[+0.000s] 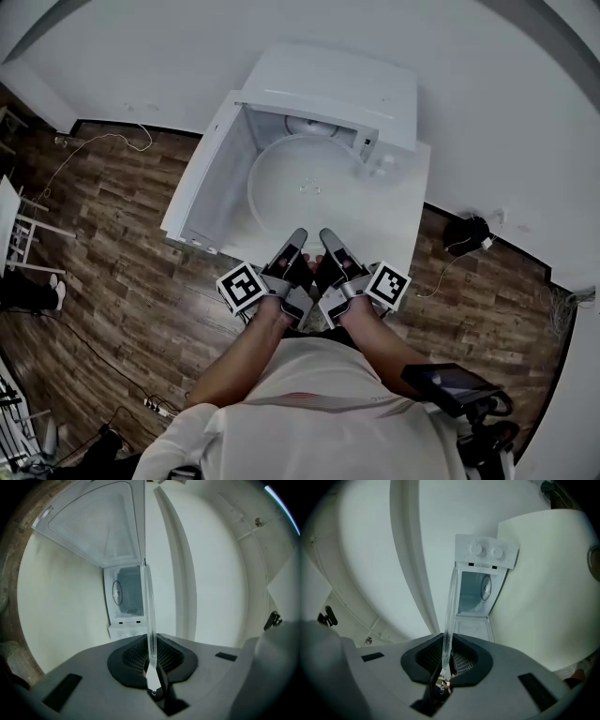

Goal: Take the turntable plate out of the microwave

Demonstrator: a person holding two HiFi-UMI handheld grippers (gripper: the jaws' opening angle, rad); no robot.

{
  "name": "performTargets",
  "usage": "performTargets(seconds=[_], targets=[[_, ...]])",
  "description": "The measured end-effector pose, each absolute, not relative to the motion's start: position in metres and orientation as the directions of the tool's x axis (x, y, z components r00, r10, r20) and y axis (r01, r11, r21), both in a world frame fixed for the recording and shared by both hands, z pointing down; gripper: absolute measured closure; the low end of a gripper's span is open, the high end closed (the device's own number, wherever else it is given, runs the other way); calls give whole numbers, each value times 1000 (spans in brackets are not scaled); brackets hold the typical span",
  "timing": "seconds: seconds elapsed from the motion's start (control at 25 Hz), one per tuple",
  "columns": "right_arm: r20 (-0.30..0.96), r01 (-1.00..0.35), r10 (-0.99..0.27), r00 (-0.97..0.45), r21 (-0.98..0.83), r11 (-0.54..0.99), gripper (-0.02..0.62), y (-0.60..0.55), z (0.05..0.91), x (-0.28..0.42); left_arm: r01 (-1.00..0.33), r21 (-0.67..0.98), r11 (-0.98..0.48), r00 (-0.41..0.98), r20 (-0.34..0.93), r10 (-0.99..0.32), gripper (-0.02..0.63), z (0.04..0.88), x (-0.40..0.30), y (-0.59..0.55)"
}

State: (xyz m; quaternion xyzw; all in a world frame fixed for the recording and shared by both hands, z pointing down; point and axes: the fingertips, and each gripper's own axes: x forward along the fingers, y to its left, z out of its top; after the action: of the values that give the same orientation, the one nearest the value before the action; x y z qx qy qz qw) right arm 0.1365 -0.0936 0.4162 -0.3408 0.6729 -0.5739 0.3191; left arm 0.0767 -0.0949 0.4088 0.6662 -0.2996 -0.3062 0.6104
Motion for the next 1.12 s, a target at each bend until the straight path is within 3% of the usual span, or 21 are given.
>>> performTargets(seconds=[1.12], targets=[[-92,-134,-922,-376,-979,153,554,-71,369,80,7,990,-138,783,-91,-615,560,362,21,-85]])
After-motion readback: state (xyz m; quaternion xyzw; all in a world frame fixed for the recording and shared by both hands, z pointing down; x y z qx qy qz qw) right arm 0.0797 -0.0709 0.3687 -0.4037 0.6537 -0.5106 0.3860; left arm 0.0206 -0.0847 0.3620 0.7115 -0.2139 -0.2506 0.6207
